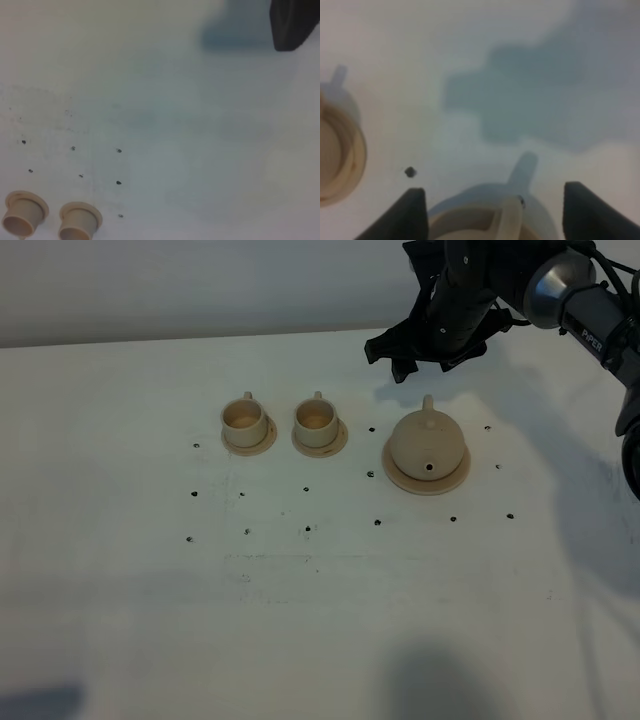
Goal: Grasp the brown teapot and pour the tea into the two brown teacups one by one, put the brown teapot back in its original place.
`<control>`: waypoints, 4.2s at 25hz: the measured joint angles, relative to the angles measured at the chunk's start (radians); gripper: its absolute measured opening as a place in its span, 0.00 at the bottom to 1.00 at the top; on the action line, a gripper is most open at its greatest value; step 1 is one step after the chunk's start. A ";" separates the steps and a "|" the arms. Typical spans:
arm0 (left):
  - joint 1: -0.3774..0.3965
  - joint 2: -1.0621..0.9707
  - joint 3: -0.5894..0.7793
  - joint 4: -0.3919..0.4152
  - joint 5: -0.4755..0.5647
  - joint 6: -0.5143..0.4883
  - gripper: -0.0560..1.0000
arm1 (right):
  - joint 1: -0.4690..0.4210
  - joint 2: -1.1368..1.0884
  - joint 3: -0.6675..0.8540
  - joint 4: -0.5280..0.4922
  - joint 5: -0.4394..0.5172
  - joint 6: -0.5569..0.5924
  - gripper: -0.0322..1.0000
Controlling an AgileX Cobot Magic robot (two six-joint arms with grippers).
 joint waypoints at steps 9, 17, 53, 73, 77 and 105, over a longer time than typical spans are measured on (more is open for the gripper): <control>0.000 0.000 0.000 0.000 0.000 0.000 0.35 | -0.003 0.008 -0.001 -0.020 0.039 -0.003 0.57; 0.000 0.000 0.000 0.000 0.000 0.000 0.35 | -0.009 0.021 -0.002 -0.023 0.043 -0.003 0.57; 0.000 0.000 0.000 0.000 0.000 0.000 0.35 | -0.022 0.060 -0.003 -0.123 0.040 -0.029 0.57; 0.000 0.000 0.000 0.000 0.000 0.000 0.35 | -0.041 0.060 -0.004 -0.142 0.116 -0.052 0.57; 0.000 0.000 0.000 0.000 0.000 0.000 0.35 | -0.040 0.060 -0.005 -0.131 0.118 -0.059 0.57; 0.000 0.000 0.000 0.000 0.000 0.000 0.35 | -0.029 0.077 -0.012 -0.120 0.127 -0.104 0.57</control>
